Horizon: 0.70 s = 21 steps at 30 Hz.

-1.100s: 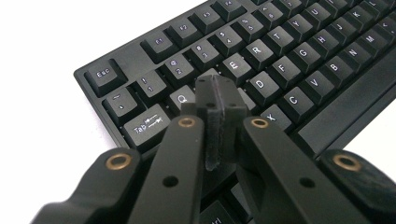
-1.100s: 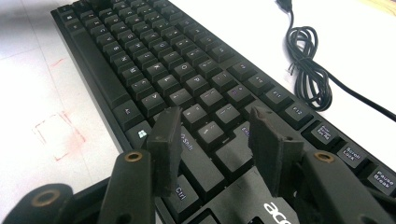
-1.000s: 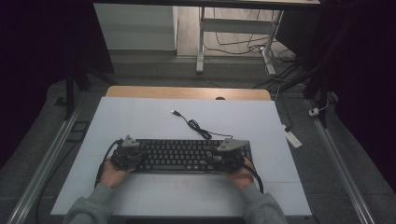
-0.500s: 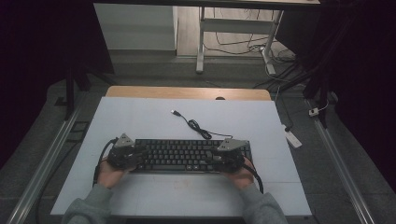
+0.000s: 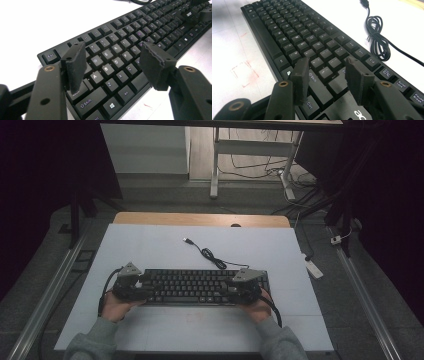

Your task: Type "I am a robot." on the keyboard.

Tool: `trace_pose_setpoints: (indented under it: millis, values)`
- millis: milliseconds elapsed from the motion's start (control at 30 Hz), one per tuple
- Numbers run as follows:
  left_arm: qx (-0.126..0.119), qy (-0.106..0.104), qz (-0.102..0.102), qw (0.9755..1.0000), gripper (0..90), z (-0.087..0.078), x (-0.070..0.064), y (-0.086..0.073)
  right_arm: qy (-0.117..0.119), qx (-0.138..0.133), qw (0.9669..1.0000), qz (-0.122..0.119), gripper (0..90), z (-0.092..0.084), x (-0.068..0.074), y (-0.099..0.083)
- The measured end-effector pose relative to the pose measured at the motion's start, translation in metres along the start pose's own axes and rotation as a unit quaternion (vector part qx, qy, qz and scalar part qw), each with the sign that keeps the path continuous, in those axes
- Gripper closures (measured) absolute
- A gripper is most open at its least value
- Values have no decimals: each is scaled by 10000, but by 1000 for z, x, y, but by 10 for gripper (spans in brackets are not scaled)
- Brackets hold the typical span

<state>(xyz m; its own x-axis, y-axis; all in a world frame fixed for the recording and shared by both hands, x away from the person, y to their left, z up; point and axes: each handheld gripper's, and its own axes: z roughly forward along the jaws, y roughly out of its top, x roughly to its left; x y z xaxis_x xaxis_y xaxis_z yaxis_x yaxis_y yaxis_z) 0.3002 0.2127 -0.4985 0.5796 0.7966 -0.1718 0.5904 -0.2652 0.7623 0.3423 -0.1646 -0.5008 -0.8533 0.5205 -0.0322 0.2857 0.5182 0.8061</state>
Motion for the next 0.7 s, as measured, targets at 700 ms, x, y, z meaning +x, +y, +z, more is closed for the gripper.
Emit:
trace_pose_setpoints:
  millis: [700]
  values:
    - [104, -62, 77, 9999, 348, 4, -3, 0, 185, -279, 9994, -18, 654, 4, 11, 16]
